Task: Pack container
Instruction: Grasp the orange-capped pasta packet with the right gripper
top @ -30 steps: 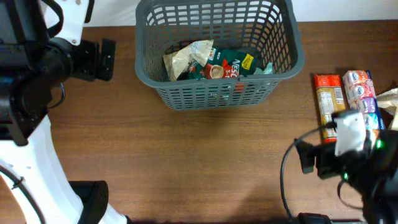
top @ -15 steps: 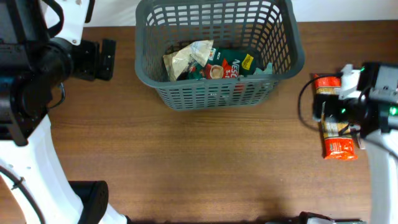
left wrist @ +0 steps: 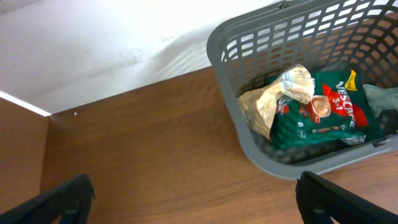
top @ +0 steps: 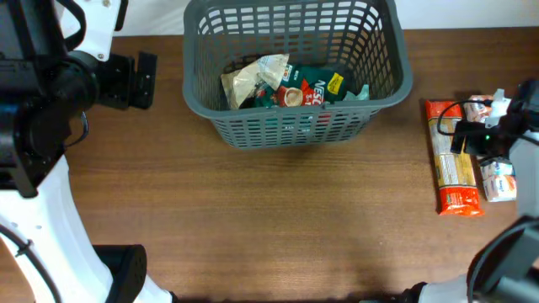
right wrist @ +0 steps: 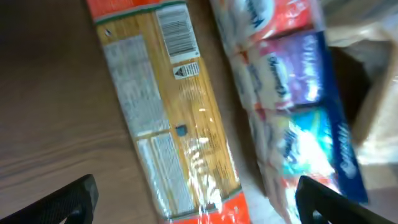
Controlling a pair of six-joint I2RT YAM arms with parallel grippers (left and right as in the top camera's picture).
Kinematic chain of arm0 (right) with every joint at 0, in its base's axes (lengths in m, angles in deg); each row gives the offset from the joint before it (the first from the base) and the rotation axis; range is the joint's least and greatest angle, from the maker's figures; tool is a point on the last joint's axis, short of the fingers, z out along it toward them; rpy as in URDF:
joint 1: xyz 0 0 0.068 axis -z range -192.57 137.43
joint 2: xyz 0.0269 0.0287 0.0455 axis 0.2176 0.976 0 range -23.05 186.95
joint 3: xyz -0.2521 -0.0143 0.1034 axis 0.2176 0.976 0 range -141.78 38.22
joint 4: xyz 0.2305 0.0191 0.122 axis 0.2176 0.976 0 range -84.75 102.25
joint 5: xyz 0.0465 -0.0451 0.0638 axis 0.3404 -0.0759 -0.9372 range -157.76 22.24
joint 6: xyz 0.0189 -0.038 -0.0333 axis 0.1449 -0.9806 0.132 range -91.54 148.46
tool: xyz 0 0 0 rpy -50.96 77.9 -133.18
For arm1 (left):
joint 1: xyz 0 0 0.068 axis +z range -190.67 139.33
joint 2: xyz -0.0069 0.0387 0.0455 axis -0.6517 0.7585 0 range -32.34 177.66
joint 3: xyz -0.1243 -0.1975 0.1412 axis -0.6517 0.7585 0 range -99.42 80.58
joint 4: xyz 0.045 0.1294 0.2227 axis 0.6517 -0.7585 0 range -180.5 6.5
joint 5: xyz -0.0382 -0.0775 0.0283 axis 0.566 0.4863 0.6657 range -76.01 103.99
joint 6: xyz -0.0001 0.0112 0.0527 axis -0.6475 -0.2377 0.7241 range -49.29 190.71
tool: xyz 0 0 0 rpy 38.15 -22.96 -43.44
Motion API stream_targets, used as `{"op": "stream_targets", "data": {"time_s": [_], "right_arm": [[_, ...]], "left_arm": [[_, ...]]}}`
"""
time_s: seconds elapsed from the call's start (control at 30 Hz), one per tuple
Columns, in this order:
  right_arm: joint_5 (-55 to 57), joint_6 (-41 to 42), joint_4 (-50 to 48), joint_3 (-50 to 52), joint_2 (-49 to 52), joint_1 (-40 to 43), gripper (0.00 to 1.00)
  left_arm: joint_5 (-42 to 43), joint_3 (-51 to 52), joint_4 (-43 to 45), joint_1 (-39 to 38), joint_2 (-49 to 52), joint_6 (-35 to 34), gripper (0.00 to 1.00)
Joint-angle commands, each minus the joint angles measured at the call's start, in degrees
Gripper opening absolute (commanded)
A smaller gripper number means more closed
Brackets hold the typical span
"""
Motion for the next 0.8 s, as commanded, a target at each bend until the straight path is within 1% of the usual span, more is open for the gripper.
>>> {"op": "stream_targets", "data": {"time_s": [0.0,0.13,0.2,0.27,0.47,0.53,0.57,0.6,0.63,0.67,0.7,0.73,0.77], "right_arm": [[-1.1,-1.2,-1.2,-0.9,4.9,0.0,0.99],[-1.3,-1.2,-2.4,-0.9,9.0,0.0,1.0],[-1.2,-1.2,-2.4,-0.9,11.3,0.0,0.97],[-1.2,-1.0,-2.4,-0.9,13.0,0.0,0.97],[-1.7,-1.0,-2.8,-0.8,15.5,0.0,0.91],[-2.6,-0.9,-2.7,-0.8,16.6,0.0,0.88],[-2.5,0.5,-2.5,-0.7,17.5,0.0,0.86],[-2.6,0.6,-2.3,-0.7,18.1,0.0,0.78],[-2.6,1.2,-1.9,-0.7,18.6,0.0,0.64],[-2.7,2.1,-1.9,-0.7,18.7,0.0,0.44],[-2.8,2.6,-2.0,-0.7,18.7,0.0,0.35],[-3.6,3.1,-2.2,-0.7,18.6,0.0,0.18],[-5.0,4.2,-2.3,-0.9,18.6,0.0,0.04]], "left_arm": [[-0.2,0.0,0.0,0.4,-0.5,-0.5,0.99],[-0.2,0.0,0.0,0.4,-0.5,-0.5,0.99],[-0.2,0.0,0.0,0.4,-0.5,-0.5,0.99],[-0.2,0.0,0.0,0.4,-0.5,-0.5,0.99],[-0.2,0.0,0.0,0.4,-0.5,-0.5,0.99],[-0.2,0.0,0.0,0.4,-0.5,-0.5,0.99],[-0.2,0.0,0.0,0.4,-0.5,-0.5,0.99],[-0.2,0.0,0.0,0.4,-0.5,-0.5,0.99],[-0.2,0.0,0.0,0.4,-0.5,-0.5,0.99],[-0.2,0.0,0.0,0.4,-0.5,-0.5,0.99],[-0.2,0.0,0.0,0.4,-0.5,-0.5,0.99],[-0.2,0.0,0.0,0.4,-0.5,-0.5,0.99],[-0.2,0.0,0.0,0.4,-0.5,-0.5,0.99]]}}
